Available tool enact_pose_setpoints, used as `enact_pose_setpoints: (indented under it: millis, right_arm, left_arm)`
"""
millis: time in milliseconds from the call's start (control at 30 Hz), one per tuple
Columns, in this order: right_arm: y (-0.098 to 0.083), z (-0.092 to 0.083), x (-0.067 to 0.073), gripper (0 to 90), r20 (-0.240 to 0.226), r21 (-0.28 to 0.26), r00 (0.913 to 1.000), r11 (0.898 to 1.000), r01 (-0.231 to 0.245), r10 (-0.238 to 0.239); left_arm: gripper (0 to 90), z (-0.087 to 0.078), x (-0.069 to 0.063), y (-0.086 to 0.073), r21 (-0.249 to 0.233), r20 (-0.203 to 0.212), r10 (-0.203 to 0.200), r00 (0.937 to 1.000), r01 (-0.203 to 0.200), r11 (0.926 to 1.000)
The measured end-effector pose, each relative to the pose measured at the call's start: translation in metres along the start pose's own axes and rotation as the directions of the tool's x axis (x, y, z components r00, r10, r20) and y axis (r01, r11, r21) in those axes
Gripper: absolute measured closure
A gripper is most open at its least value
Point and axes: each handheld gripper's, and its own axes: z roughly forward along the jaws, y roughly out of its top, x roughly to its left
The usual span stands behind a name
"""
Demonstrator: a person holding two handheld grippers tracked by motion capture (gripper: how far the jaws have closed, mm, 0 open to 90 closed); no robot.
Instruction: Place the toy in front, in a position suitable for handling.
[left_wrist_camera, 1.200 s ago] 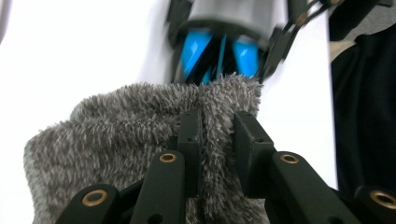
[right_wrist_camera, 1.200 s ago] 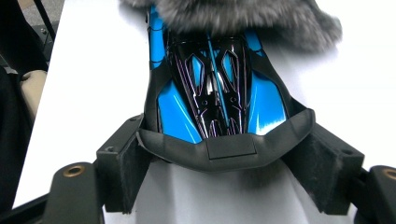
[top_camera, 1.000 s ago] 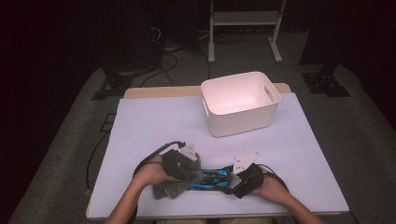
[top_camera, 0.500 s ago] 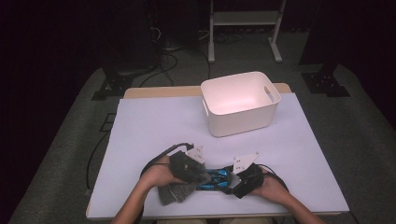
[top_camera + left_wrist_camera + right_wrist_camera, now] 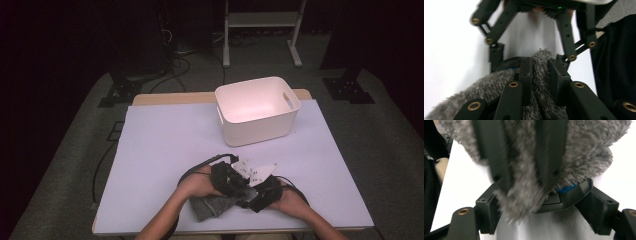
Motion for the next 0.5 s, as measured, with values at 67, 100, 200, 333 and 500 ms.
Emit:
enact_pose_setpoints:
  millis: [67, 100, 200, 333, 500]
  right_arm:
    - [0.000, 0.000, 0.000, 24.0, -0.004, -0.001, 1.0000, 1.000, -0.003, 0.003]
    - [0.000, 0.000, 0.000, 24.0, -0.001, -0.001, 1.0000, 1.000, -0.003, 0.003]
    - [0.000, 0.000, 0.000, 24.1, -0.002, 0.001, 1.0000, 1.000, 0.000, 0.000]
    - [0.000, 0.000, 0.000, 24.0, 0.000, 0.002, 1.0000, 1.000, 0.001, -0.001]
    - [0.000, 0.000, 0.000, 24.1, 0.002, 0.001, 1.0000, 1.000, 0.006, -0.006]
  left_arm:
    - [73.8, -0.007, 0.006, -0.005, -0.007, -0.031, -0.031, 0.9990, 0.031, 0.9995]
    - [73.7, -0.010, 0.010, -0.008, -0.010, -0.044, -0.046, 0.9980, 0.045, 0.9989]
    - [73.7, -0.013, 0.017, -0.019, 0.005, -0.055, -0.096, 0.9939, 0.096, 0.9954]
    - [73.3, -0.025, 0.015, -0.035, -0.009, -0.062, -0.115, 0.9914, 0.114, 0.9934]
    - [71.5, -0.040, 0.008, -0.065, -0.015, -0.076, -0.167, 0.9831, 0.166, 0.9860]
